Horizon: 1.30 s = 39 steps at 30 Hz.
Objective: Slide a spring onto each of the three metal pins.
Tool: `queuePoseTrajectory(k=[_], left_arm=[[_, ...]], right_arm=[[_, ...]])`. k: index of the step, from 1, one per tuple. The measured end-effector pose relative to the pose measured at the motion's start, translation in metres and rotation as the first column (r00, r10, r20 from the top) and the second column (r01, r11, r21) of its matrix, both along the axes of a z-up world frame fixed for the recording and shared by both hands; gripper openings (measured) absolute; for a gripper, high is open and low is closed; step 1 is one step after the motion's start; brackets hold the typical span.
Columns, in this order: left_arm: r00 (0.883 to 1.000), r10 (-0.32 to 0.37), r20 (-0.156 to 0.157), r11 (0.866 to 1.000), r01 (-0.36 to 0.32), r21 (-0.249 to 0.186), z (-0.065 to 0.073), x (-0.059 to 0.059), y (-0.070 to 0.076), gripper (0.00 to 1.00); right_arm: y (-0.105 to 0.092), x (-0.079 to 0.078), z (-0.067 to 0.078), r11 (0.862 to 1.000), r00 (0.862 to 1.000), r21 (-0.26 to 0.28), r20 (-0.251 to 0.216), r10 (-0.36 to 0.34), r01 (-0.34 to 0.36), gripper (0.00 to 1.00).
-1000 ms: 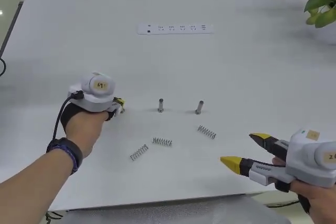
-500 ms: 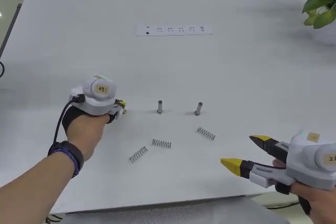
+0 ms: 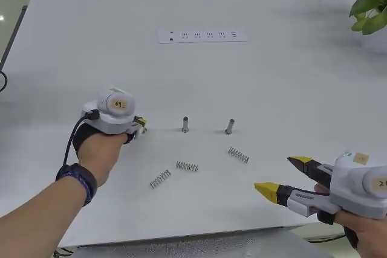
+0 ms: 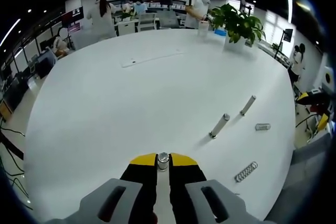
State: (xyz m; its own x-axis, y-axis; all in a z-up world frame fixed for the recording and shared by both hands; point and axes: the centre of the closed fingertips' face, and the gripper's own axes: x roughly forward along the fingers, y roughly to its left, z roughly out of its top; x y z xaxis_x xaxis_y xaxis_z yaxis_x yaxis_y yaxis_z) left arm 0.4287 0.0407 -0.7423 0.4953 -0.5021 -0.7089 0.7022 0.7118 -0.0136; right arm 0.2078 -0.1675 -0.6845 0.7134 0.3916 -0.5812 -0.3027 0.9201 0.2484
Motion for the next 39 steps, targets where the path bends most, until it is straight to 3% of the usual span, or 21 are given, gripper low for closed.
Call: queuePoseTrajectory(k=[15,39], left_arm=[[1.000,-0.005,-0.003,1.000,0.005,0.006,-0.002,-0.001,0.000,0.00],[0.999,-0.003,-0.052,1.000,0.004,0.010,-0.015,-0.011,0.006,0.06]], right_arm=[[-0.001,-0.002,-0.002,1.000,1.000,0.001,-0.004,-0.003,0.003,0.65],[-0.001,-0.003,-0.004,1.000,1.000,0.002,-0.008,0.000,0.001,0.65]])
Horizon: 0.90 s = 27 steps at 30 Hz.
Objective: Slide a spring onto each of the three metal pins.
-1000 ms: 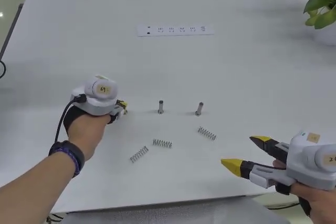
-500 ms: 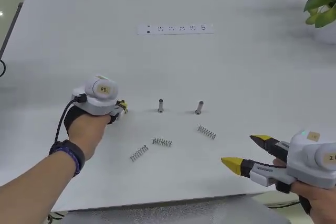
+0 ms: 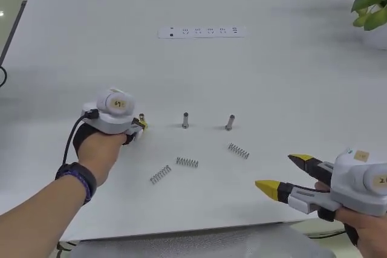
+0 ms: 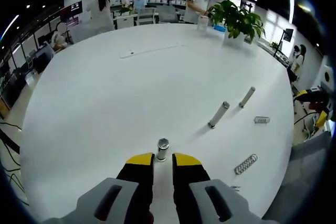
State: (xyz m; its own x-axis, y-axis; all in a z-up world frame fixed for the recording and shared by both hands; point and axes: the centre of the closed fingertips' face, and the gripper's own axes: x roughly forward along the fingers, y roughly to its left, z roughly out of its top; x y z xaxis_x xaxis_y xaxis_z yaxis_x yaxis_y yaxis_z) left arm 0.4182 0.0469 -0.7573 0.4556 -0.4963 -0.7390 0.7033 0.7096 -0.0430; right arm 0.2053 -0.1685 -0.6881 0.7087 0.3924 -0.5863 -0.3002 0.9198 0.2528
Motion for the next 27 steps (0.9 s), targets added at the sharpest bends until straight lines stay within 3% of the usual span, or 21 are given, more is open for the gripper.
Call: queuePoseTrajectory(k=[14,27], left_arm=[[1.000,-0.009,-0.021,1.000,0.009,0.002,-0.002,-0.012,0.012,0.10],[0.999,-0.035,-0.014,0.999,0.035,-0.011,0.004,-0.029,0.034,0.15]], right_arm=[[0.000,0.000,-0.001,1.000,1.000,0.004,0.001,0.002,-0.002,0.66],[0.001,0.001,-0.002,1.000,1.000,0.009,0.004,0.004,-0.004,0.66]])
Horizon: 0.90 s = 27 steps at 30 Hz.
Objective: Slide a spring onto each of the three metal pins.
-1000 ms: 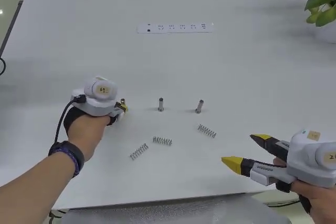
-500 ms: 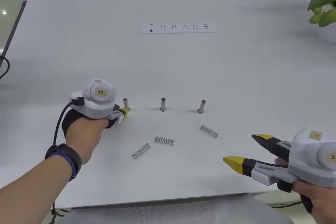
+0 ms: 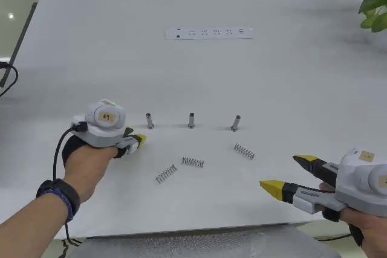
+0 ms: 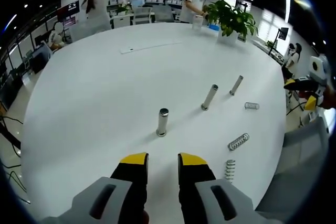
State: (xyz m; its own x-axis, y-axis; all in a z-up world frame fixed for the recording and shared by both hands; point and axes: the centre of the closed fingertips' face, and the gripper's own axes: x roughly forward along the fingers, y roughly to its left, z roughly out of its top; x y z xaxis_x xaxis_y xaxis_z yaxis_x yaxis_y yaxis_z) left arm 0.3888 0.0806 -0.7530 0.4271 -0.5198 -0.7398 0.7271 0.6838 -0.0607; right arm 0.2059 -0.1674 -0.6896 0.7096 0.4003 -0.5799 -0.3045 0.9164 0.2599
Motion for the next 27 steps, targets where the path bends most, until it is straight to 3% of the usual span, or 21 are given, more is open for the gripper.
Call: queuePoseTrajectory(k=[6,27], left_arm=[[1.000,-0.007,0.010,1.000,0.007,-0.024,0.008,-0.004,0.005,0.18],[0.994,-0.051,0.097,0.993,0.061,-0.101,0.048,-0.014,0.017,0.35]], right_arm=[[0.001,0.000,-0.001,1.000,1.000,0.003,0.000,0.002,-0.002,0.66],[0.000,0.005,0.000,1.000,1.000,0.005,0.007,0.007,-0.007,0.66]])
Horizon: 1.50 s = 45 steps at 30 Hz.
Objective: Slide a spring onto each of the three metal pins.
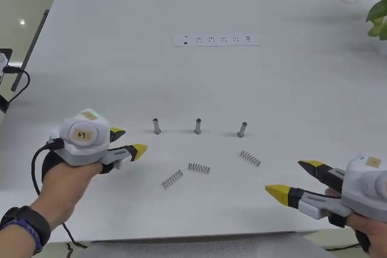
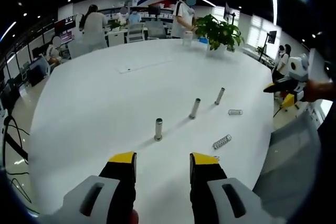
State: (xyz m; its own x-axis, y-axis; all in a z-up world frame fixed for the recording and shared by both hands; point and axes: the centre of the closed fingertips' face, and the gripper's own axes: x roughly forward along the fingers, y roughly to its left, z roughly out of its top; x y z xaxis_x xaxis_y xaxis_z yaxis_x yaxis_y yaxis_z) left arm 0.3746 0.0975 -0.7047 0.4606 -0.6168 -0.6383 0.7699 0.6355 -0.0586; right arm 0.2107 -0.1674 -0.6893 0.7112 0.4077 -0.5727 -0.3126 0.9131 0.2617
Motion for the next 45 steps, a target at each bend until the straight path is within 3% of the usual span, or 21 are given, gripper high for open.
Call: queuePoseTrajectory(k=[10,15,29,34,45], left_arm=[[0.999,-0.022,0.038,0.998,0.024,-0.052,0.028,-0.010,0.000,0.43],[0.998,-0.031,0.046,0.998,0.034,-0.049,0.034,-0.019,0.003,0.45],[0.998,-0.035,0.042,0.997,0.038,-0.064,0.041,-0.040,0.011,0.53],[0.998,-0.041,0.036,0.998,0.043,-0.055,0.035,-0.047,0.014,0.54],[0.998,-0.063,0.028,0.997,0.064,-0.037,0.030,-0.048,0.013,0.54]], right_arm=[[-0.001,0.001,0.001,1.000,1.000,-0.001,0.003,0.003,-0.003,0.66],[0.000,0.000,0.001,1.000,1.000,-0.002,0.004,0.006,-0.006,0.66],[0.000,0.000,0.002,1.000,1.000,-0.002,0.008,0.010,-0.010,0.66],[0.001,-0.001,0.002,1.000,1.000,-0.002,0.008,0.011,-0.011,0.66],[0.000,-0.003,0.001,1.000,1.000,-0.003,0.005,0.009,-0.009,0.66]])
